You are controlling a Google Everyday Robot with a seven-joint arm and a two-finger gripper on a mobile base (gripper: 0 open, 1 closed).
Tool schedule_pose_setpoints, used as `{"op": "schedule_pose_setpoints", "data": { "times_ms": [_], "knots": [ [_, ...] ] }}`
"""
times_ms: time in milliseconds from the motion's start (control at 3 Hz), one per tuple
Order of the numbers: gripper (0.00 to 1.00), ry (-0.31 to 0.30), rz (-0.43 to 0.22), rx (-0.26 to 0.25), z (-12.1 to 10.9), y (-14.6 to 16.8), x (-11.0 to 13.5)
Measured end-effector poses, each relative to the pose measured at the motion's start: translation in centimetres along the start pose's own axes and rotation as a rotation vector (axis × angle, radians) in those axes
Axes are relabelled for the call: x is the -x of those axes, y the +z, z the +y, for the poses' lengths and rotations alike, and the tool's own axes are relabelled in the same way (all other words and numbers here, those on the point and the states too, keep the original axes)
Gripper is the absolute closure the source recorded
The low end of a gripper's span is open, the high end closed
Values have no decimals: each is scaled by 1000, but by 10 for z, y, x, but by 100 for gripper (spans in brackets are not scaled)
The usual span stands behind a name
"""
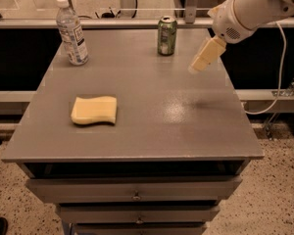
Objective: Move green can near sponge
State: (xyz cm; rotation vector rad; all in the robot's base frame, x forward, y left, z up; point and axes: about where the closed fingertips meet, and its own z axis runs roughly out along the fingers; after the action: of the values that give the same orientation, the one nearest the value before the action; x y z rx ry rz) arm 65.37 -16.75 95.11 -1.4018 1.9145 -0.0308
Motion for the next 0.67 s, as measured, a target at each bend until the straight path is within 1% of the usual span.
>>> {"op": "schedule_pose_setpoints", "data": {
  "times_ms": [333, 667],
  "knots": [
    [0, 29, -42, -20, -5, 10, 5],
    [0, 122, -107, -67, -25, 45, 11]
  ]
}}
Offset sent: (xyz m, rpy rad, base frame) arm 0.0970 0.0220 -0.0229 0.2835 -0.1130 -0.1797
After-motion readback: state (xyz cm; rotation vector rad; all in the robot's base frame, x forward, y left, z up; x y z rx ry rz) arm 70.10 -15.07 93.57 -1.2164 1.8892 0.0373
